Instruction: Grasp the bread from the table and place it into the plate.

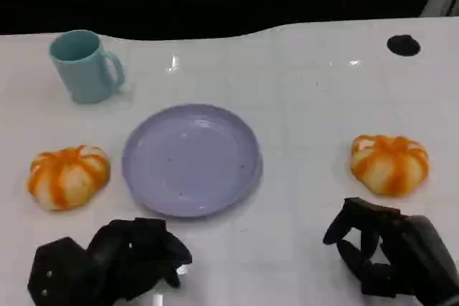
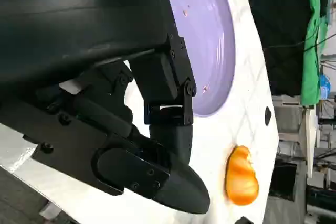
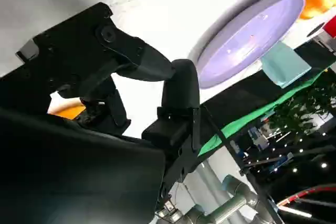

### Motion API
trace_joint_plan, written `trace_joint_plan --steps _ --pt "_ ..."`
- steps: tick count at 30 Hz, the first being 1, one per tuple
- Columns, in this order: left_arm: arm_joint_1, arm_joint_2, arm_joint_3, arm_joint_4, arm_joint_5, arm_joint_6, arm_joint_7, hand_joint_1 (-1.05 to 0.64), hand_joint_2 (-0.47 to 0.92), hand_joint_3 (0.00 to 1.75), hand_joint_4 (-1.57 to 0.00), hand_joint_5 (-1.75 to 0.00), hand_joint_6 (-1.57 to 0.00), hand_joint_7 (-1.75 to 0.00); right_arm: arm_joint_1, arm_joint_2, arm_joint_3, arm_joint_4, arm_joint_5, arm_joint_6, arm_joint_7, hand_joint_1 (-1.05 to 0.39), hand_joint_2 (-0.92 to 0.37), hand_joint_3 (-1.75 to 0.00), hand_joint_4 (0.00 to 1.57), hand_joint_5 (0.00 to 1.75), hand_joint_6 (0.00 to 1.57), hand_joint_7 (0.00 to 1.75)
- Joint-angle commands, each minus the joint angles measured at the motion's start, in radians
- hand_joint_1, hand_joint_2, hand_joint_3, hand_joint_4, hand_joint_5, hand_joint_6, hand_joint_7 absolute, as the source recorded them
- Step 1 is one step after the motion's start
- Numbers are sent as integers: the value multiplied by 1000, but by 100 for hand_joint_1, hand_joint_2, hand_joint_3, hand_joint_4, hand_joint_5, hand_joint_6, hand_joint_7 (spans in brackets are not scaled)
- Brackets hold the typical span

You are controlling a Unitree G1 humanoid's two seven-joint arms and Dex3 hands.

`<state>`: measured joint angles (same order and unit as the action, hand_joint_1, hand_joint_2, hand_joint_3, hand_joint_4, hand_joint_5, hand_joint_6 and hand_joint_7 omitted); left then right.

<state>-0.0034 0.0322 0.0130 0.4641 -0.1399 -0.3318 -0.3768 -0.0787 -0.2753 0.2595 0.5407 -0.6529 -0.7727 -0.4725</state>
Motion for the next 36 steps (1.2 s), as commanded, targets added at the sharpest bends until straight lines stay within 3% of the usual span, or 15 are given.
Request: trace_joint_plan --steps 1,22,25,28,30,36 --pt "10 16 6 1 3 7 5 -105 85 0 -87 -152 -130 -75 2 -14 -3 -8 10 5 3 -39 -58 -96 82 175 64 156" --pt "9 16 7 2 0 8 2 -105 85 0 -87 -152 -130 -75 0 -14 -5 -7 13 2 2 -39 -58 -95 81 175 66 150" --pt "8 15 8 4 -3 7 -1 -105 85 0 -87 -152 -130 -75 -1 -14 -9 -10 19 7 5 -39 -58 -94 78 175 67 142" --pt "6 16 7 5 3 6 4 -105 86 0 -87 -153 -130 -76 -9 -13 -18 -3 27 -1 -6 -38 -63 -78 76 163 77 102" --pt "5 15 7 8 2 3 3 -105 86 0 -87 -153 -130 -76 -18 -14 -23 8 23 -14 -27 -38 -66 -70 76 152 81 86" --pt "0 14 9 19 2 1 4 -105 86 0 -87 -152 -130 -76 -53 -35 -31 25 -4 -33 -89 -37 -86 -30 69 83 87 23"
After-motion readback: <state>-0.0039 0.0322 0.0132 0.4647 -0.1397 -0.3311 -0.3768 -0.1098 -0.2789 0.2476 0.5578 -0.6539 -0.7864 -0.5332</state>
